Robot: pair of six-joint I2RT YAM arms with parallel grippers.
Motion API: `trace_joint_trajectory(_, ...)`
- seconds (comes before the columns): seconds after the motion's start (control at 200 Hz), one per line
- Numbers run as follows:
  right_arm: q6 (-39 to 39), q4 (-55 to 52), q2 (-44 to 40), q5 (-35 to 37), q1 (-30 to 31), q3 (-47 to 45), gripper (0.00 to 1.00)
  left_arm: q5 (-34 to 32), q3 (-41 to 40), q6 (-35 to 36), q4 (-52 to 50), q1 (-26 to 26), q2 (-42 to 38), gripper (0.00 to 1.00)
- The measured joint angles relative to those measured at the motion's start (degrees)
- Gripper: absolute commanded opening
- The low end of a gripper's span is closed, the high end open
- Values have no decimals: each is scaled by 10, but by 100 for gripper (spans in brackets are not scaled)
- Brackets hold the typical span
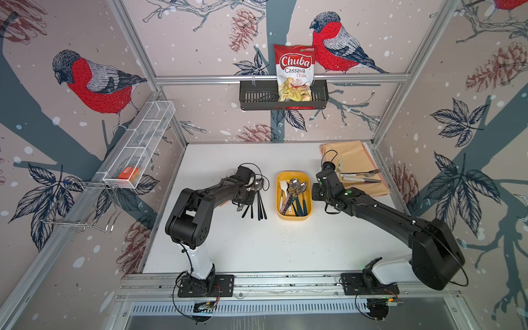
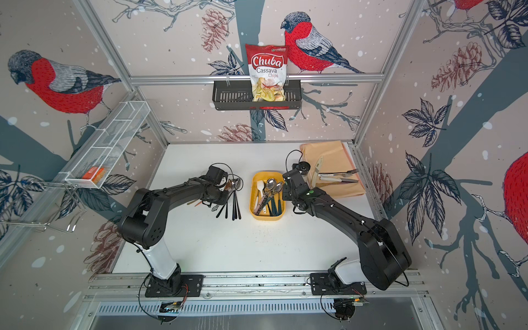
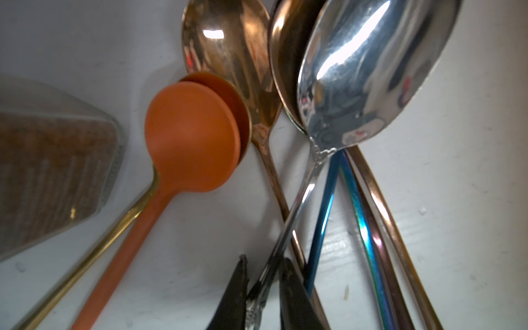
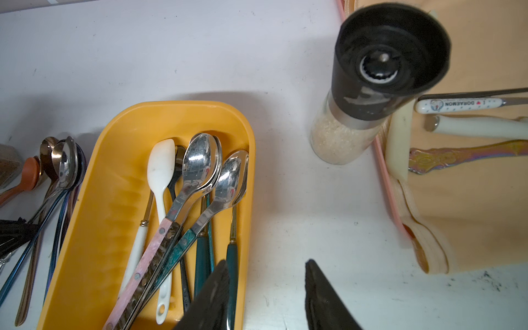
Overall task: Put the spoon into the storage box
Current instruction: Pick up the spoon from the center of the board.
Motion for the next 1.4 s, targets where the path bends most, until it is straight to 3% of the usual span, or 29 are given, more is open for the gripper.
trace_joint_trajectory(0.31, 0, 0, 0, 0, 0, 0, 45, 4, 3, 10, 23, 0, 9, 9)
trace_joint_trajectory(1.131, 0, 0, -1, 0, 0, -1, 45, 28, 16, 3, -22, -10, -65, 3)
trace_joint_trajectory(1.401, -1, 0, -9, 10, 0, 7, 45, 31, 90, -46, -38, -79, -65, 3)
